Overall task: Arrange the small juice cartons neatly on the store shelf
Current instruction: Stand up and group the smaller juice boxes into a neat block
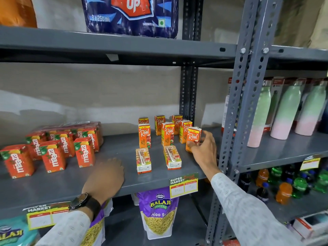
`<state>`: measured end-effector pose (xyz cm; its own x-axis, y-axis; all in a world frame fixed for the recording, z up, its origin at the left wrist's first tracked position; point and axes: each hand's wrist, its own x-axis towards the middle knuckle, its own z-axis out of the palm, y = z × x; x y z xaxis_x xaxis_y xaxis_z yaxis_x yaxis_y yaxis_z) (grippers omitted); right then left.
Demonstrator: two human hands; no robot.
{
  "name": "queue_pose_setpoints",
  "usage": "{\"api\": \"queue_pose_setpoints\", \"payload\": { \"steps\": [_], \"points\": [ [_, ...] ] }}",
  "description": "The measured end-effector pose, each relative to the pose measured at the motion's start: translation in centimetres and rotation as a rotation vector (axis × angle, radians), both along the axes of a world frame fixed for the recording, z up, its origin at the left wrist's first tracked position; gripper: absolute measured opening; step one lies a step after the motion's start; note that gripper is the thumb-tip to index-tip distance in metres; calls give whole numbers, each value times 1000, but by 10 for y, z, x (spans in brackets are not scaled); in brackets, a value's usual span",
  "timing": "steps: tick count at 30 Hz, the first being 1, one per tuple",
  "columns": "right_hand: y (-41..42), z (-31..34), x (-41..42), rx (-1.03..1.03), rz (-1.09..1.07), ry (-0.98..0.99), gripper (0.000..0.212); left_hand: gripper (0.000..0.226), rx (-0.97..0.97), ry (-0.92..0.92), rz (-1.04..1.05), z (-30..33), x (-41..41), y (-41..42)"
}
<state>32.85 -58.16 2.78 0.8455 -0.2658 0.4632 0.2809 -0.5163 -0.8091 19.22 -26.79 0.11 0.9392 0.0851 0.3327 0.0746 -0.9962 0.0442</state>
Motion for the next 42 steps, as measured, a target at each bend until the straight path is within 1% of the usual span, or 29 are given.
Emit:
{"api": "queue_pose_setpoints", "payload": {
  "steps": [2,3,7,9,10,11,13,15,19,24,26,28,30,31,32,33,34,35,36,37,38,39,40,42],
  "points": [
    [2,1,0,-60,-58,16,91,49,27,6,-4,-1,1,1],
    [3,2,0,-80,-75,23,90,50,44,7,-3,-2,1,2],
    [2,2,1,-124,-106,12,61,59,86,39,3,-5,2,6],
    [2,0,2,-141,-105,-12,49,65,71,33,0,-3,1,4],
    [2,-1,1,-141,-100,-10,49,65,63,25,3,-2,0,4],
    [3,0,1,-136,-97,0,54,63,60,25,9,-2,0,3],
    [6,4,1,-120,-102,37,72,57,67,31,9,-1,0,3],
    [10,9,1,-120,-121,68,81,53,58,40,11,-1,0,3],
    [13,9,4,-140,-128,75,68,53,35,58,10,0,-1,3],
    [8,3,3,-146,-81,38,52,51,-52,30,1,1,-2,-1],
    [7,2,3,-141,-59,44,51,50,-74,19,0,4,-3,-2],
    [7,3,2,-110,-45,47,55,51,-75,22,0,5,-4,-2],
    [9,5,-7,-22,-64,-27,59,51,-81,25,4,6,-5,-3],
    [10,5,-15,19,-83,-126,56,51,-84,24,8,6,-5,-3],
    [11,5,-24,17,-94,-271,48,50,-94,19,14,7,-6,-3],
    [12,5,-32,-48,-80,-423,37,50,-107,13,19,7,-6,-4],
    [11,6,-38,-168,-18,-530,30,50,-112,11,21,7,-6,-4],
    [10,10,-42,-330,101,-577,33,50,-115,11,22,7,-7,-5],
    [9,14,-44,-544,248,-554,44,50,-117,12,23,8,-7,-6],
    [8,19,-45,-801,384,-484,58,50,-122,8,26,9,-7,-7],
    [8,26,-45,-1044,480,-423,74,49,-131,2,29,9,-7,-7],
    [9,32,-44,-1230,538,-394,86,49,-142,-3,29,10,-7,-8],
    [11,38,-43,-1355,576,-388,88,49,-149,-6,29,11,-7,-8],
    [15,47,-38,-1474,628,-403,74,49,-149,-3,28,12,-9,-9]
  ]
}}
